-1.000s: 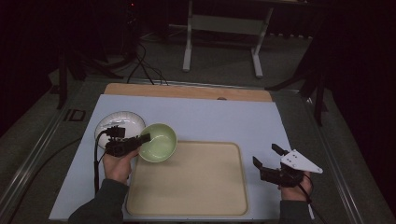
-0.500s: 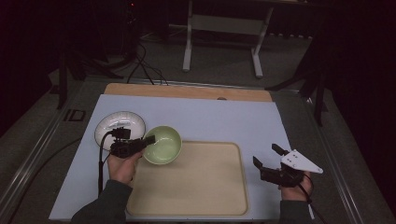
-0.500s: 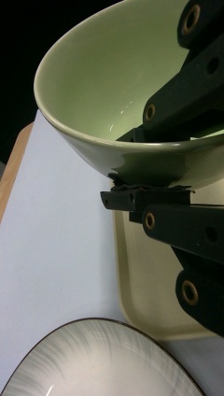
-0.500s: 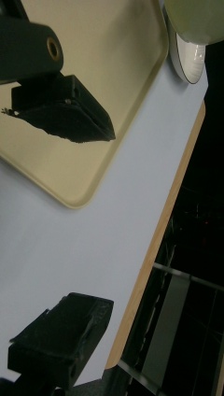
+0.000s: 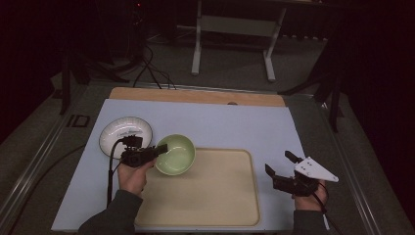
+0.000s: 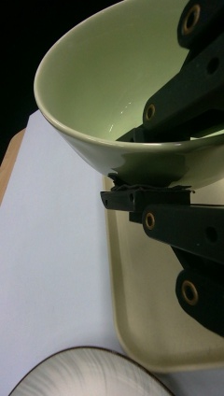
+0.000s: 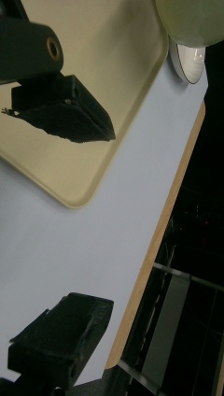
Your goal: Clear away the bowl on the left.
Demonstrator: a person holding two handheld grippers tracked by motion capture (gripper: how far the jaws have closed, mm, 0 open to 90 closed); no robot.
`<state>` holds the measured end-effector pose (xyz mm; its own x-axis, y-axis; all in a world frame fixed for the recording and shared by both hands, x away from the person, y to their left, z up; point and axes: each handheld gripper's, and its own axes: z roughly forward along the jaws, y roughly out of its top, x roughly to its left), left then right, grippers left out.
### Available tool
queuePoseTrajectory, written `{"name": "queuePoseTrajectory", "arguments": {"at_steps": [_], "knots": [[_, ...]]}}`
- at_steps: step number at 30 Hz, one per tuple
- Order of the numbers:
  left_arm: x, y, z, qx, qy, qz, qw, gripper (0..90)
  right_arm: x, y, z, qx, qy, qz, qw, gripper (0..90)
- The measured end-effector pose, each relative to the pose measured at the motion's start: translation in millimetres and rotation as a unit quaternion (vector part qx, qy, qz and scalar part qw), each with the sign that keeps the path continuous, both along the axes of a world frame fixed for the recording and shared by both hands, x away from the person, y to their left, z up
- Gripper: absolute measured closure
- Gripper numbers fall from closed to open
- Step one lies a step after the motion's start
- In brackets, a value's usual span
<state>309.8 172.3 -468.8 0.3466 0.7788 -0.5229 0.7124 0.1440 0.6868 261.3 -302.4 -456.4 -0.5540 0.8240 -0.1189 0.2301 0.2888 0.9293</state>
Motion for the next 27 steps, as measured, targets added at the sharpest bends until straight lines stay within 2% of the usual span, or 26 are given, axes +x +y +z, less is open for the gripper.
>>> {"name": "queuePoseTrajectory", "arguments": {"at_steps": [27], "knots": [[-1.3,-21.9,-6.9,0.01,0.008,-0.021,0.9997,79.1,0.0,-0.1,0.0,-0.002,0.0,0.0,1.0,15.5]]}}
